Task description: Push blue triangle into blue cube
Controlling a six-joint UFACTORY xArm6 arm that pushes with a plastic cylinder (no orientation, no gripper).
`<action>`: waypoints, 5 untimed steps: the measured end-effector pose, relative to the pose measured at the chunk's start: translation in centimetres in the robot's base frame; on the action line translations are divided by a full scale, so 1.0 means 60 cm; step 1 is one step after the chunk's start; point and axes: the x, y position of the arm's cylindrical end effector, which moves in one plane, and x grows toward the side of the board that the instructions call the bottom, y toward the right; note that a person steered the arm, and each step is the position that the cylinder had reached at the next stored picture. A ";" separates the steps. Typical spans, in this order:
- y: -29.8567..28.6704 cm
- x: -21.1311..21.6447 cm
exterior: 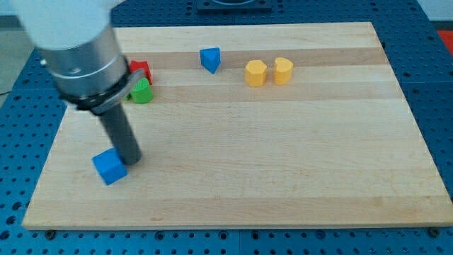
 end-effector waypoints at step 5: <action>0.087 -0.128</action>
